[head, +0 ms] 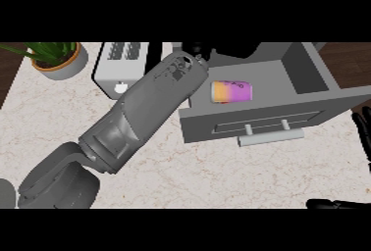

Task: Pick up the can, place it into the drawer and close the drawer

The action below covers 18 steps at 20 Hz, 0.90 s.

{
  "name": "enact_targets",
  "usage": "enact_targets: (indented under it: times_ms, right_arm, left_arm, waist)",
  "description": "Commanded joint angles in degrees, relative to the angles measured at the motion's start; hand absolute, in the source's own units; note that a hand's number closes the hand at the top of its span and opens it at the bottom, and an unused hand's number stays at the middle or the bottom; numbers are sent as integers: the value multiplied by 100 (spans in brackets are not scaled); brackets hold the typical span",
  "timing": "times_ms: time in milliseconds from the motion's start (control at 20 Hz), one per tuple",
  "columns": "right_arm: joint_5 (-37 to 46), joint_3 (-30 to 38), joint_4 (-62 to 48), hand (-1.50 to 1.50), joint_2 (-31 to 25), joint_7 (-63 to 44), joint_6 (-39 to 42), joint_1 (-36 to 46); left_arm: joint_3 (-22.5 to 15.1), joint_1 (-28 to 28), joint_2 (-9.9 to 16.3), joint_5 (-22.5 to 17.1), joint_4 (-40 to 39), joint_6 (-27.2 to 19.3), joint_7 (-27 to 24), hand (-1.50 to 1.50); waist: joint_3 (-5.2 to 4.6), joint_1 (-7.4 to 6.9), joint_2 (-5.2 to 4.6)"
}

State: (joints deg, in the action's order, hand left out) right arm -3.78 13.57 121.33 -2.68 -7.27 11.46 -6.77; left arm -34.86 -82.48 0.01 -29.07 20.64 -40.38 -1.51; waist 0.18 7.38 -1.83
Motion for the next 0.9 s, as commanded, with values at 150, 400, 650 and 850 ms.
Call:
enact_targets:
  times_ms: [150, 400, 650, 850]
  right_arm:
    - [-50, -43, 146, -150, -67, -214, 11, 105]
    - [111, -41, 281, -150, -128, -206, -44, 174]
    - [967, -133, 395, -150, -392, 259, -55, 208]
    - [1360, -173, 565, -150, -685, 539, 109, 112]
  left_arm:
    - [-90, 76, -1, -165, -157, -322, -239, -150]
    - [-103, 282, -1, -375, -23, -443, -463, -150]
    - [-58, 104, -1, -661, 128, -608, -260, -150]
    - [89, 77, -1, -851, 129, -473, -409, -150]
  waist:
    - [-4, 69, -30]
    - [-7, 26, -20]
    - [-6, 17, -6]
    - [-7, -88, 23]
